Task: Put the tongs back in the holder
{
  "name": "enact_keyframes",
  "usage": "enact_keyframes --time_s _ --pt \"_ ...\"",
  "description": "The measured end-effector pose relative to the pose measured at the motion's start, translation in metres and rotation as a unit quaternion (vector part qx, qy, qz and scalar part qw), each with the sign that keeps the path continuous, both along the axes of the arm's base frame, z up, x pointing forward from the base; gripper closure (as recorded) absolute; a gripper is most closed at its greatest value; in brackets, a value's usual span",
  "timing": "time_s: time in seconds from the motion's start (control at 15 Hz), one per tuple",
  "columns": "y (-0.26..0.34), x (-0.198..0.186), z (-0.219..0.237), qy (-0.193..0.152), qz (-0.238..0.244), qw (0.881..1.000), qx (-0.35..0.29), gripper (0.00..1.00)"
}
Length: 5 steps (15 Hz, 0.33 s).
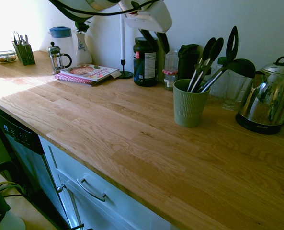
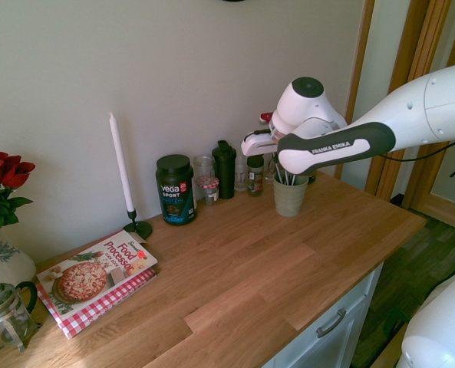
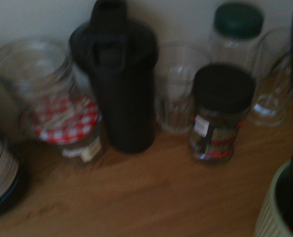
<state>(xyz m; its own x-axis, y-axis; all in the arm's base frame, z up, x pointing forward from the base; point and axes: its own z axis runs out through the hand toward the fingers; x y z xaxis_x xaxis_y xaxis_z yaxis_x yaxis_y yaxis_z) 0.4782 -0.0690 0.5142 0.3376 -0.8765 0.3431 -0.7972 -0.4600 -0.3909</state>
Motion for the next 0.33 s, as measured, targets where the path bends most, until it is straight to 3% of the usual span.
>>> enact_keyframes --time_s 0.13,0.33 --pt "0.013 -0.018 -0.024 0.061 0.038 0.997 0.035 0.00" --pt "0.023 -0.043 -0.035 0.154 0.101 0.980 0.074 0.00"
